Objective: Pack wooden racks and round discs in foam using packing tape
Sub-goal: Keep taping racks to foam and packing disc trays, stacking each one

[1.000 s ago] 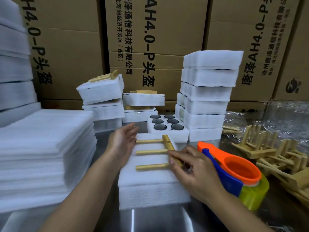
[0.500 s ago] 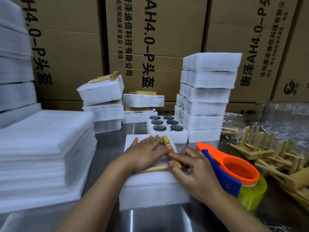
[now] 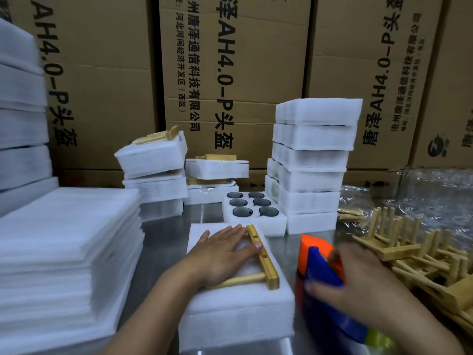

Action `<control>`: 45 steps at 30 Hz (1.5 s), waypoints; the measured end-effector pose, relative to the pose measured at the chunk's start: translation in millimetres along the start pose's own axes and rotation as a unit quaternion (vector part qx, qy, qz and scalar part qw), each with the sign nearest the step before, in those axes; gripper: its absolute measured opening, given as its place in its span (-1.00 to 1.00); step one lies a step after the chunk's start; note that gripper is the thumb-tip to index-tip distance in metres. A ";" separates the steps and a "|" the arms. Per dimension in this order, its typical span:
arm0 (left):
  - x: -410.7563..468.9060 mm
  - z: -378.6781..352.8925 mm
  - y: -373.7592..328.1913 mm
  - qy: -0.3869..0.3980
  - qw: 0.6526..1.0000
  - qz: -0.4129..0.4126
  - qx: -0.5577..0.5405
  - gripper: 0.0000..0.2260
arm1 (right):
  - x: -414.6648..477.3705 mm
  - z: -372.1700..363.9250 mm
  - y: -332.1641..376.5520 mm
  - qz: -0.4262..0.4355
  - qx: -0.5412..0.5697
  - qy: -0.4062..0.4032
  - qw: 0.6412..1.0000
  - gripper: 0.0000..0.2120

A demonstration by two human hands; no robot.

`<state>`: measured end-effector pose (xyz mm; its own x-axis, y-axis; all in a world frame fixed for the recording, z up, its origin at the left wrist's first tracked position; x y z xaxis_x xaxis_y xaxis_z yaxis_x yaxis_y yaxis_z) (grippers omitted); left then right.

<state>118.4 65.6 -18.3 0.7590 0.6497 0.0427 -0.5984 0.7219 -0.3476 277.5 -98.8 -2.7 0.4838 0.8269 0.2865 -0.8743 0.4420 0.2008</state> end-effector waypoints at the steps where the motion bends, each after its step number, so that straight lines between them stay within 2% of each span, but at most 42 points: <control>1: 0.6 -0.5 1.2 -0.002 1.000 -0.002 -0.005 -0.40 | -3.8 -7.6 -5.5 0.004 -0.053 0.058 0.997 -0.31; 2: 1.4 -1.0 2.3 -0.002 1.000 -0.003 -0.009 -0.40 | -7.0 -11.9 -10.6 -0.003 -0.065 0.088 0.994 -0.11; 3: 2.4 -1.4 3.1 -0.002 1.000 -0.004 -0.014 -0.40 | -9.3 -13.0 -14.8 -0.015 -0.059 0.097 0.993 0.00; 4: 3.7 -2.1 4.0 0.000 1.000 -0.004 -0.017 -0.40 | -11.3 -13.0 -16.2 -0.013 -0.059 0.105 0.993 0.00; 8: 7.4 -1.8 5.6 0.001 1.000 -0.002 -0.023 -0.41 | -14.1 0.0 -11.2 0.033 -0.036 0.106 0.993 -0.21; 10: 7.1 -1.9 5.7 0.002 1.000 -0.004 -0.027 -0.41 | -12.4 15.4 -6.1 0.049 0.047 0.060 0.996 -0.32; 12: 6.5 -1.3 5.3 0.003 0.999 -0.003 -0.033 -0.42 | 1.0 33.1 -7.1 0.057 0.209 -0.002 0.976 -0.48; 15: 6.2 0.0 3.8 0.000 0.999 0.000 -0.036 -0.45 | 25.2 56.8 -7.7 0.078 0.425 -0.118 0.894 -0.66; 18: 4.2 1.0 2.3 -0.006 0.999 0.000 -0.050 -0.45 | 46.0 64.9 5.4 0.096 0.581 -0.188 0.786 -0.63; 21: 3.6 1.8 2.3 -0.011 0.997 -0.002 -0.082 -0.40 | 62.7 39.1 13.4 0.033 0.798 -0.123 0.589 -0.56; 22: 3.1 2.5 1.9 -0.011 0.996 -0.003 -0.094 -0.38 | 64.4 29.7 15.0 0.012 0.835 -0.095 0.542 -0.56; 24: 1.5 5.0 2.4 -0.027 0.990 -0.001 -0.141 -0.38 | 64.1 15.9 14.1 -0.011 0.868 -0.046 0.494 -0.62; 27: -5.7 17.3 -0.3 -0.130 0.952 0.000 -0.277 -0.47 | 59.0 5.0 12.4 -0.009 0.882 0.029 0.471 -0.85; 29: -15.5 31.6 -6.4 -0.229 0.901 -0.032 -0.366 -0.67 | 56.6 1.6 12.0 -0.002 0.883 0.057 0.467 -0.94; 30: -19.6 38.6 -9.4 -0.250 0.878 -0.047 -0.405 -0.77 | 55.2 1.2 13.9 0.002 0.882 0.067 0.467 -0.96; 31: -23.0 44.1 -13.0 -0.248 0.862 -0.064 -0.437 -0.82 | 54.5 0.4 15.7 0.006 0.880 0.077 0.469 -0.90; 33: -30.7 50.1 -21.9 -0.198 0.847 -0.101 -0.482 -0.67 | 52.3 0.2 19.8 0.019 0.875 0.094 0.475 -0.80; 36: -39.8 53.9 -28.4 -0.188 0.850 -0.132 -0.473 -0.33 | 48.4 1.2 23.3 0.033 0.874 0.102 0.474 -0.84; 38: -41.7 53.3 -28.6 -0.185 0.857 -0.136 -0.461 -0.21 | 45.0 1.1 27.3 0.043 0.876 0.109 0.467 -0.83; 42: -43.9 45.4 -37.6 -0.100 0.859 -0.146 -0.480 -0.20 | 39.5 -3.4 36.6 0.050 0.893 0.115 0.433 -0.70; 45: -41.0 37.5 -42.0 -0.112 0.867 -0.129 -0.469 -0.28 | 36.1 -5.4 40.8 0.051 0.905 0.111 0.408 -0.62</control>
<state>102.8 17.6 29.7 0.7044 0.6019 0.3762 0.1342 0.4075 -0.9033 259.1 -49.1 10.8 0.2564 0.9090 0.3284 0.6680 -0.4123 0.6195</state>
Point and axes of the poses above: each hand's wrist, its own x-axis towards the middle knuckle, its own z-axis out of the back of the hand, y = z × x, the point moved 4 cm from there along x, towards the middle knuckle
